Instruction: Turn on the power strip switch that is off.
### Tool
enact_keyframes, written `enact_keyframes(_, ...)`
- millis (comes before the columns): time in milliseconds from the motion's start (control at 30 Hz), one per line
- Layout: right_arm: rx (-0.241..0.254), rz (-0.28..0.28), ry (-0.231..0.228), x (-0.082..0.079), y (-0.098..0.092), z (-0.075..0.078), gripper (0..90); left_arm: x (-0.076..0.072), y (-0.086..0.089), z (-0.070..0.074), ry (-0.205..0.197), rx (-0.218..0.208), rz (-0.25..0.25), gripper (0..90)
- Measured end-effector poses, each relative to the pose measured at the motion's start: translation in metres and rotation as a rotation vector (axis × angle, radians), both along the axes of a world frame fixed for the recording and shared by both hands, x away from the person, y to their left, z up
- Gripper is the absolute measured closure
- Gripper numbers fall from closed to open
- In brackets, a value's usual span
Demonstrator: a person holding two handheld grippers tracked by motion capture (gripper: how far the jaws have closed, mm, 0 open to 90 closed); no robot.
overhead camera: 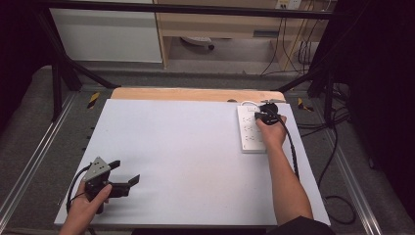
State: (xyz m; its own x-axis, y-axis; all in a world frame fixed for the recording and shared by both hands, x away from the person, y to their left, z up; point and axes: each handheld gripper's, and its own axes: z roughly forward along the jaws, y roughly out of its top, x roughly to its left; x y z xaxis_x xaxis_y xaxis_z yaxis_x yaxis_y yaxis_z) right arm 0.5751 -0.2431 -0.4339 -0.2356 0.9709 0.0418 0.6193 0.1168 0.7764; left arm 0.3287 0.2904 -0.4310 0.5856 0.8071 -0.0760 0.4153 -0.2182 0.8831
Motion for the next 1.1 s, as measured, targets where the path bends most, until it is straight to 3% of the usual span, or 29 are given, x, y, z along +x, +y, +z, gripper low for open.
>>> enact_keyframes(667,0.014,-0.004,-0.003,-0.0008,-0.0003,0.0004,90.0,0.0,0.0007,-0.0002,0.002,-0.002,0.001,5.5)
enact_keyframes(1100,0.043,0.001,-0.035,-0.0036,0.001,0.0051,90.0,-0.0001,-0.0003,-0.0007,0.003,0.002,-0.001,5.5)
